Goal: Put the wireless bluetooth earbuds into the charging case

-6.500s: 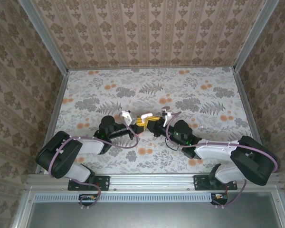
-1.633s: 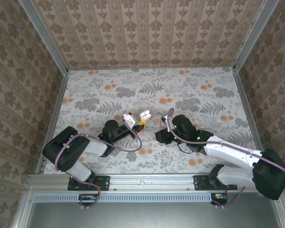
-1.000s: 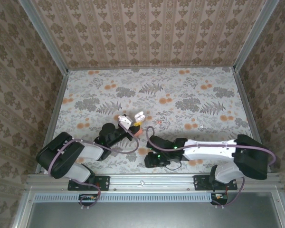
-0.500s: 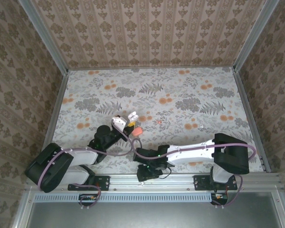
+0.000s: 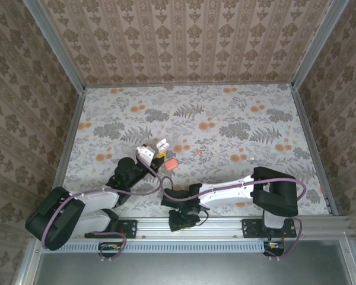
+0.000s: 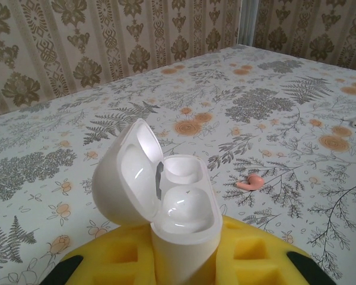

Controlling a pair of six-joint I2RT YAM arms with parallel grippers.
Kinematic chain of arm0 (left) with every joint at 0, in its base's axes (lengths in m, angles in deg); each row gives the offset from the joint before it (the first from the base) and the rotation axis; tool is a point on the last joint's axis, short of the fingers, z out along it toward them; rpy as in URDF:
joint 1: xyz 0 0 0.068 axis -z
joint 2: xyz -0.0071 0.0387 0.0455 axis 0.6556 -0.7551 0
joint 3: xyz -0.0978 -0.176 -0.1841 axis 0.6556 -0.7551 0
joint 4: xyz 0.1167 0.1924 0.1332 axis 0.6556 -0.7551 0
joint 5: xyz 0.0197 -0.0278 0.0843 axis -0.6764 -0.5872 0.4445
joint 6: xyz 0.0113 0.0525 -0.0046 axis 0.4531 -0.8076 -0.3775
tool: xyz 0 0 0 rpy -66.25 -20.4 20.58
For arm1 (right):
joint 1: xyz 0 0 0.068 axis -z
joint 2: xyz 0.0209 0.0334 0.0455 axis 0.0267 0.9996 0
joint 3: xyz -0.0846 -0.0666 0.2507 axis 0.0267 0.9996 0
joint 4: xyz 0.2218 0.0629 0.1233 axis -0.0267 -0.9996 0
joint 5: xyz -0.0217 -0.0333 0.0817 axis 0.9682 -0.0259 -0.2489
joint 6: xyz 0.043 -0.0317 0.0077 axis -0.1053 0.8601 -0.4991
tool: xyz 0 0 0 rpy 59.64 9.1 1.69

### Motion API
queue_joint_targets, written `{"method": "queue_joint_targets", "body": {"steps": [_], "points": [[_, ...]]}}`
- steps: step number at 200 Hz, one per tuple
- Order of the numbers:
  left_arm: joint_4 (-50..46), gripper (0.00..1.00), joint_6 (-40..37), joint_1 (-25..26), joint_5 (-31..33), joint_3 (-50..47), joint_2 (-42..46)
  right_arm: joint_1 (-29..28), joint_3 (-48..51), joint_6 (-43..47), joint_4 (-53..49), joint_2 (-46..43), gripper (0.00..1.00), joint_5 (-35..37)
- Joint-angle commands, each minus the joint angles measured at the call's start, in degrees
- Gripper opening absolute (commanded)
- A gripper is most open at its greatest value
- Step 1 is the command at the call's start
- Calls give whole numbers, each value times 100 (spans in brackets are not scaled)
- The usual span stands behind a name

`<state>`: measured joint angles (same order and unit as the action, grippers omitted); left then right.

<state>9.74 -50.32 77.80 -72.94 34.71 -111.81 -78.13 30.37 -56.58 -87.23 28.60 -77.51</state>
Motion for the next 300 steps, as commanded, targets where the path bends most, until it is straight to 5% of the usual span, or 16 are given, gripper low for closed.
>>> {"method": "queue_joint_targets", "body": {"steps": [1,90,161,226,300], "points": [[-40,8,33,-36,-13,-72,95,-68,-139,157,-324,191,36,-126],[-164,9,-20,-54,-50,-12,97,-64,-129,311,-562,-68,22,338],[-173,9,-26,-80,-134,0,9,271,59,783,-869,-1039,20,1146],[-207,9,-16,-98,-194,45,-8,1390,-197,3020,-2077,-896,21,1001],[-249,8,-42,-124,-199,51,-8,1736,-958,5549,-3456,-102,21,1712]]}}
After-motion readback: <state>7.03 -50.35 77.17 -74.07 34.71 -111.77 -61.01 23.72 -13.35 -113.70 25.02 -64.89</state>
